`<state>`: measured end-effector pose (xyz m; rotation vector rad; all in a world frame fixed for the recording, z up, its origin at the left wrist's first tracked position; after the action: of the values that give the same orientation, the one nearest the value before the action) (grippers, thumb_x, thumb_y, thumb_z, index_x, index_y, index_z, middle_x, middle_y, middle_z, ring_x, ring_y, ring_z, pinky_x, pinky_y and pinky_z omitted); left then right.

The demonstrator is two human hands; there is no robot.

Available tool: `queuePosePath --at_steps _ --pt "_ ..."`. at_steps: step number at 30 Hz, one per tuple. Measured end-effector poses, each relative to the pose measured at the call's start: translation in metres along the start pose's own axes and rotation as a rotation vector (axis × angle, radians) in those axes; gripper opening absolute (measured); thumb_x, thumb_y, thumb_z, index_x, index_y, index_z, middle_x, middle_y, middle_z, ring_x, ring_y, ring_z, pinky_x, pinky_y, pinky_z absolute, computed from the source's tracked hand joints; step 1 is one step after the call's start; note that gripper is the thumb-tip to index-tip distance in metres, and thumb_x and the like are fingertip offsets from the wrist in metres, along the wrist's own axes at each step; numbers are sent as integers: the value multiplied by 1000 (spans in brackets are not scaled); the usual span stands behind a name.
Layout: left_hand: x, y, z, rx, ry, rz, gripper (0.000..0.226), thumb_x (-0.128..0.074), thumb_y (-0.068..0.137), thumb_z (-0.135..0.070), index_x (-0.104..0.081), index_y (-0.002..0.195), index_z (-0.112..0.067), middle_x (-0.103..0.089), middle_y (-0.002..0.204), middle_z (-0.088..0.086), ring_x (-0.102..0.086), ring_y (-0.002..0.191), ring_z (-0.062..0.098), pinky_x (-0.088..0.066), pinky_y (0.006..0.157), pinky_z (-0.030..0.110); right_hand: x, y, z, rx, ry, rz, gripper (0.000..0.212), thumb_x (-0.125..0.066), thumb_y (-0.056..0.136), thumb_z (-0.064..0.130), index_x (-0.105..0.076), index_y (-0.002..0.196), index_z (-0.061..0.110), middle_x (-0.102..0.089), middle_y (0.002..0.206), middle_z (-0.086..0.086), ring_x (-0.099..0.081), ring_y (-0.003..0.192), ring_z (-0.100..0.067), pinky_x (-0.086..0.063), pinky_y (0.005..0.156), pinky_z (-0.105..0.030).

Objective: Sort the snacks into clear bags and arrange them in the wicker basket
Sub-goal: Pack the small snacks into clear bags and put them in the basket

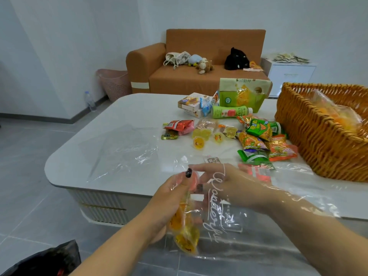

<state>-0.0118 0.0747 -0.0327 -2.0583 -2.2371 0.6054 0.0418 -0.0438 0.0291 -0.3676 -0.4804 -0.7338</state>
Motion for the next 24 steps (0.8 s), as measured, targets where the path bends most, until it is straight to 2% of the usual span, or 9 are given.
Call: queuePosePath --at_steps 2,5,8,10,14,17,19,22,24 --pt "3 1 5 11 8 -20 61 -66 76 -59 -55 129 -31 -70 118 5 -72 95 30 -58 81 49 -7 0 1 -51 8 109 50 -48 95 -5 -41 135 24 -60 111 2 -61 92 -8 -50 76 -9" --pt "8 5 -1 -4 -74 -54 49 -64 84 -51 -54 126 -28 -72 111 8 -73 90 33 -58 79 52 -7 10 -8 -39 182 117 56 -53 92 -7 -47 139 22 -63 124 -11 -59 118 -29 -52 84 -17" --pt "26 9 -19 -83 -139 -180 47 -63 82 -48 -53 122 -24 -76 98 5 -74 84 29 -60 69 44 11 19 -12 -25 397 28 47 -57 87 -10 -60 121 23 -71 101 -13 -69 93 -29 -59 77 -33" --pt "39 10 -30 -130 -191 -260 51 -64 79 -48 -54 122 -22 -76 99 6 -74 84 29 -60 69 44 36 22 -14 11 493 -91 35 -58 88 -7 -63 114 14 -71 95 -14 -70 80 -25 -59 71 -31" --pt "63 11 -43 -196 -311 -388 27 -57 95 -40 -58 111 -18 -73 106 10 -75 82 26 -60 67 41 79 26 -45 -59 614 -497 21 -52 93 -3 -66 103 9 -69 90 -18 -68 66 -21 -55 59 -27" --pt "75 13 -48 -218 -398 -457 33 -54 97 -43 -56 117 -17 -72 108 11 -75 81 23 -59 60 36 72 40 -83 -237 396 -618 25 -52 91 -2 -61 113 7 -66 91 -11 -64 69 -21 -53 59 -30" --pt "79 14 -53 -237 -438 -489 38 -54 95 -49 -54 120 -19 -71 110 10 -75 82 22 -59 58 35 63 55 -98 -293 181 -616 28 -59 89 8 -58 117 10 -63 103 -9 -63 82 -22 -56 71 -37" --pt "83 16 -60 -251 -475 -524 33 -53 95 -51 -55 109 -21 -70 109 10 -75 80 20 -59 63 36 61 90 -86 -204 -149 -603 43 -69 86 27 -53 125 18 -48 126 -7 -53 110 -24 -45 91 -35" --pt "86 19 -62 -235 -507 -557 32 -53 96 -49 -56 109 -20 -69 107 9 -75 78 19 -61 61 35 59 120 -77 -181 -291 -551 56 -69 85 34 -45 133 19 -34 141 -11 -36 131 -28 -34 104 -37"
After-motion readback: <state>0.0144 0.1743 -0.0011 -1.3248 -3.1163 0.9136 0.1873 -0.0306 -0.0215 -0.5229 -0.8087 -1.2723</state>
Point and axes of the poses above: each hand's wrist, its own y-axis towards the middle knuckle, its own x-axis out of the back of the hand, z = x × y, the point moved 6 cm from there along y, towards the middle knuckle
